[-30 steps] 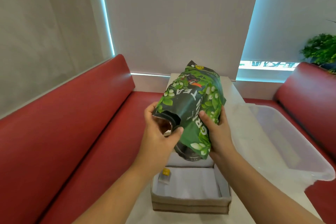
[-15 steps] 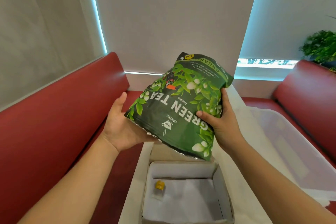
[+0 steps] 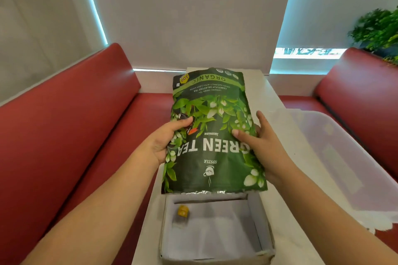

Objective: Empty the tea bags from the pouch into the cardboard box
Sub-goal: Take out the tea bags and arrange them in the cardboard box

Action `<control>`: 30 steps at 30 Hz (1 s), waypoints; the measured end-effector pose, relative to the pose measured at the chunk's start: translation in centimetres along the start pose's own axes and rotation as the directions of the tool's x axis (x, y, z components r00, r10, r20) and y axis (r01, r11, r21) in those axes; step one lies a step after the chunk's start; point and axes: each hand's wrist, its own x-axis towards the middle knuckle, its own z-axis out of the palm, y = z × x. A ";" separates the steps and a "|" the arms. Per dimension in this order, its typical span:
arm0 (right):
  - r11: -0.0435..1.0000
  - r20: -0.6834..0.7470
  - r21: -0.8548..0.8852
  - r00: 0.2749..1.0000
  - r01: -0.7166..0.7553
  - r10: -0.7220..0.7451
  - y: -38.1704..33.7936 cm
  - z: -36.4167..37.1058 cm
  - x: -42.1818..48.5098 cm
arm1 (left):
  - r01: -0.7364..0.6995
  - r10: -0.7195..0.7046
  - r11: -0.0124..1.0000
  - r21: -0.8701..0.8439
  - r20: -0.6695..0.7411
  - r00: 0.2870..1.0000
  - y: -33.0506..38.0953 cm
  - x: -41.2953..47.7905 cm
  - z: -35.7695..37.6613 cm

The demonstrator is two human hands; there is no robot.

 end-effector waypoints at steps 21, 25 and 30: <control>0.635 0.254 0.647 0.904 -0.423 0.344 6.0 4.5 -4.8 | -0.342 0.362 0.921 -0.186 0.087 0.928 -0.7 -0.5 -0.3; 0.613 0.273 0.662 0.901 -0.430 0.337 6.1 4.7 -4.4 | -0.353 0.374 0.918 -0.179 0.101 0.922 -0.5 -0.6 -0.2; 0.567 0.304 0.703 0.902 -0.429 0.306 6.5 4.3 -4.2 | -0.407 0.429 0.899 -0.163 0.128 0.894 -0.4 -1.3 -0.1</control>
